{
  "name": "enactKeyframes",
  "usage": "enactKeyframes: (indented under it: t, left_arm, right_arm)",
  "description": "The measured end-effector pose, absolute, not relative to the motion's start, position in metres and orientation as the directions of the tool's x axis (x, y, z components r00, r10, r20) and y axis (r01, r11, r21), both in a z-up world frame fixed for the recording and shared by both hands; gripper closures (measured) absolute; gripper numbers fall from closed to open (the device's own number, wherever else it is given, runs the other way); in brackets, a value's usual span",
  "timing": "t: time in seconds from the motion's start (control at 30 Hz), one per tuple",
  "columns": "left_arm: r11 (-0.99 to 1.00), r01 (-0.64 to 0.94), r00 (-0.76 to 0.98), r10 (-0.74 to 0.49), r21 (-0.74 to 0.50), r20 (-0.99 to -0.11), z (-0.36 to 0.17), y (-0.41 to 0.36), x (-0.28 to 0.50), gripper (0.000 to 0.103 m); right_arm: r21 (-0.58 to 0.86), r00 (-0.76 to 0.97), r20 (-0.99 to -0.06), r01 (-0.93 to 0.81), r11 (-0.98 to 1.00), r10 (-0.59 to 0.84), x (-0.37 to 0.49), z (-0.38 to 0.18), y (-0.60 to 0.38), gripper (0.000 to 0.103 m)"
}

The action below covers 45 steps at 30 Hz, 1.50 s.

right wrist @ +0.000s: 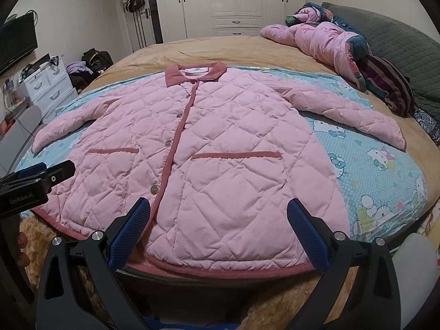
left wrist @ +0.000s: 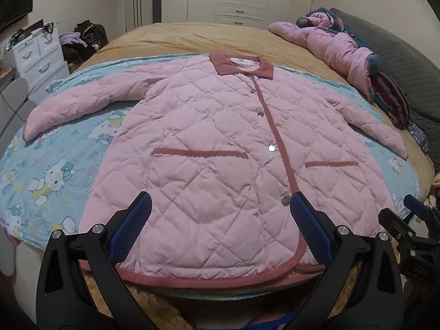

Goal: Fold large clothes

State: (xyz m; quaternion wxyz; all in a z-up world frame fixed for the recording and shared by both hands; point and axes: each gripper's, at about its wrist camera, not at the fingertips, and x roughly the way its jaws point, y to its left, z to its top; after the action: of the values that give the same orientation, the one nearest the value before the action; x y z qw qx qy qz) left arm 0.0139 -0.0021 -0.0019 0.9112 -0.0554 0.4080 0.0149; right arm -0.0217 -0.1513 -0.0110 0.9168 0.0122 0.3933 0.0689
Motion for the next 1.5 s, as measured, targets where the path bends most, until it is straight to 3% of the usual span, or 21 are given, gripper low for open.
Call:
enactKeyframes:
  t: [0.73,1.5]
  left_arm:
    - [0.990,-0.090,0.681,-0.018,-0.108,-0.732,0.013,0.005,0.091,0.009]
    - [0.994,-0.004,0.665,-0.082,-0.112,-0.743,0.032,-0.023,0.236,0.009]
  right_arm:
    - [0.088,0.704,-0.698,-0.092,0.992,0.127,0.060,0.010,-0.156,0.004]
    - [0.119,0.733,-0.677,0.024,0.993,0.063,0.172,0.026,-0.203,0.004]
